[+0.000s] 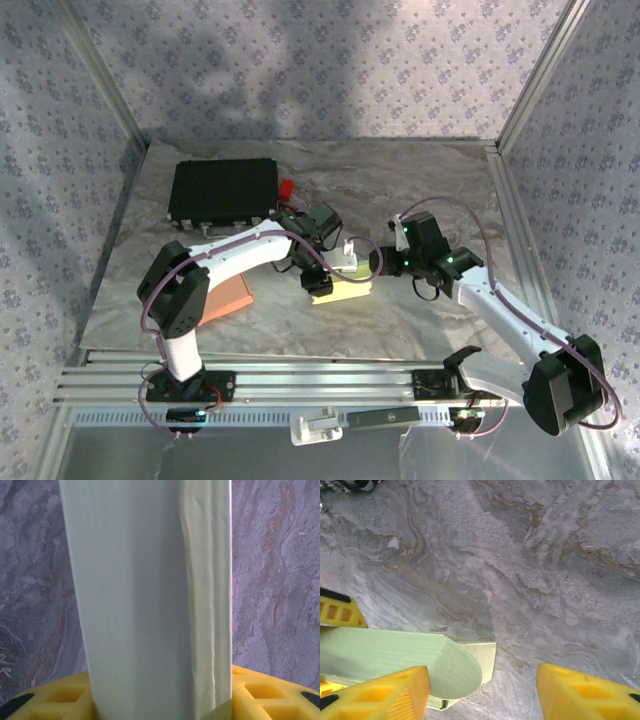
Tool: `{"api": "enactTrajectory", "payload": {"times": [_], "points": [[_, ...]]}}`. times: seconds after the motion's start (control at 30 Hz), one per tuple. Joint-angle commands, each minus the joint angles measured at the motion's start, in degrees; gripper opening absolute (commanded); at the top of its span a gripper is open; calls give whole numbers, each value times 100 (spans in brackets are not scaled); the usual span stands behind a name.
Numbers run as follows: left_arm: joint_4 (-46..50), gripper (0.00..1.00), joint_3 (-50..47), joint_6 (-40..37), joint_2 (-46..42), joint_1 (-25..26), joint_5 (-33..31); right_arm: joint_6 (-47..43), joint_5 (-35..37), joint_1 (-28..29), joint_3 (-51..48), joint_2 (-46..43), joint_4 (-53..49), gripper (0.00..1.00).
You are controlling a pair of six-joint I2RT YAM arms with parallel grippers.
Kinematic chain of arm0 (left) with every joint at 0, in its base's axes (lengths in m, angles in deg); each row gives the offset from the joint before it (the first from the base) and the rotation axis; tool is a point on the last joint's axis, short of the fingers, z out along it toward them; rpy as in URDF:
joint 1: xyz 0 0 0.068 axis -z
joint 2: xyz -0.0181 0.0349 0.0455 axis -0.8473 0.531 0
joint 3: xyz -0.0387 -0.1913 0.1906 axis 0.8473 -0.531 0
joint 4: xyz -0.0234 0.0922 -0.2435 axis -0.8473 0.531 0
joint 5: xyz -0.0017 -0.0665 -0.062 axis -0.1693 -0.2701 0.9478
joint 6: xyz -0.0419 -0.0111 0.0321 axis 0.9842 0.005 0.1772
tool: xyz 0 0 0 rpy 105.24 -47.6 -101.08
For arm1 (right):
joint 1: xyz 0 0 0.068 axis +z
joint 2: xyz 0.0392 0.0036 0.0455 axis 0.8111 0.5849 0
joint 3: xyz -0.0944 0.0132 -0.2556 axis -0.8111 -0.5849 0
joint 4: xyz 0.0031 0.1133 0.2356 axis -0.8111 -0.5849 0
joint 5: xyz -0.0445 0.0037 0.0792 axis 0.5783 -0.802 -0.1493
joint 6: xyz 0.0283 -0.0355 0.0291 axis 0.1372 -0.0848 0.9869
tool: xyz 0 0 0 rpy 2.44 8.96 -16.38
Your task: Fold the paper box
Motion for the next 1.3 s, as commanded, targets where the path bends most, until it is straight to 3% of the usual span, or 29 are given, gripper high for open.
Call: {"api": "enactTrajectory", "payload": {"times": [0.0, 0.43, 0.73, 1.07, 1.27], "points": [[-26, 51, -37, -36, -96, 12, 104, -232, 166, 102, -28, -254, 138, 60], [15, 52, 24, -55, -175, 43, 62, -336, 15, 294, -126, -853, 150, 59], [-94, 57, 20, 63, -317, 10, 290, -327, 543, 670, -175, -554, 229, 59], [-227, 62, -28, 201, -552, -5, 403, -426, 461, 767, -81, -299, 292, 55], [-548, 62, -133, 665, -936, -22, 351, -481, 432, 769, -14, -196, 262, 54]]}}
